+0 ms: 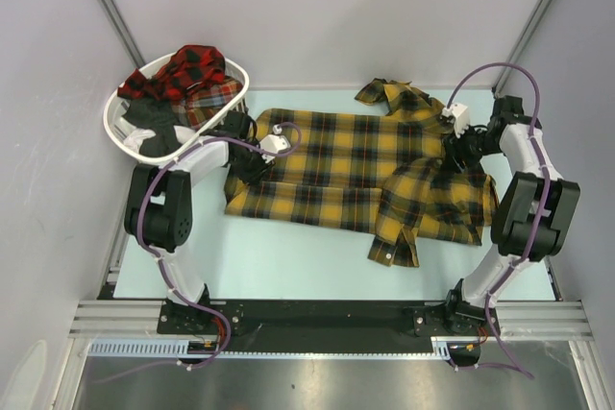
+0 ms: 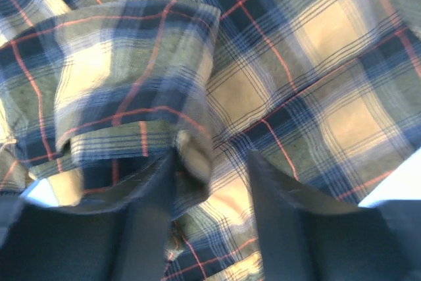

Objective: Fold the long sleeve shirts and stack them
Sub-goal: Fold the shirt

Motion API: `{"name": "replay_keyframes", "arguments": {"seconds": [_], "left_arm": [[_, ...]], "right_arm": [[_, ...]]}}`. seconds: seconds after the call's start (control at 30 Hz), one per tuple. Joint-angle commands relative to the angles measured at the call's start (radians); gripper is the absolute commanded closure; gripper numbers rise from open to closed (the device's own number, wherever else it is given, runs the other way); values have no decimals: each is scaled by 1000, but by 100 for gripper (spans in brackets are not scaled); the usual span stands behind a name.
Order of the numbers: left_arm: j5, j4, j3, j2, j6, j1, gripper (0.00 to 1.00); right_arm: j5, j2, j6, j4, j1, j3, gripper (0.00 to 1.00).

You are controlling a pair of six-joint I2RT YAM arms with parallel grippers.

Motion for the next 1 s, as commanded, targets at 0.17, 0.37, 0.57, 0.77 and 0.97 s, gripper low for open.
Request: {"name": "replay_keyframes", "arguments": {"seconds": [0.17,0.37,0.57,0.77,0.97], "left_arm": [[-6,-3,11,33,-3,5,78],[-6,-11,5,47,-8,12,100],[-2,-6,-3,47,-17,13,100],[-4,-8,-6,47,-26,15,100],[-9,-8,-11,51,-32,15,100]], "right_arm": [[-62,64,13,-3,57,135,93],[-203,-42,-85,6,71,113,100],[-228,-102,-152,220,82,-39,100],[-200,-35,-99,463,114,-109,100],[-208,8,-43,601,137,-105,100]]}}
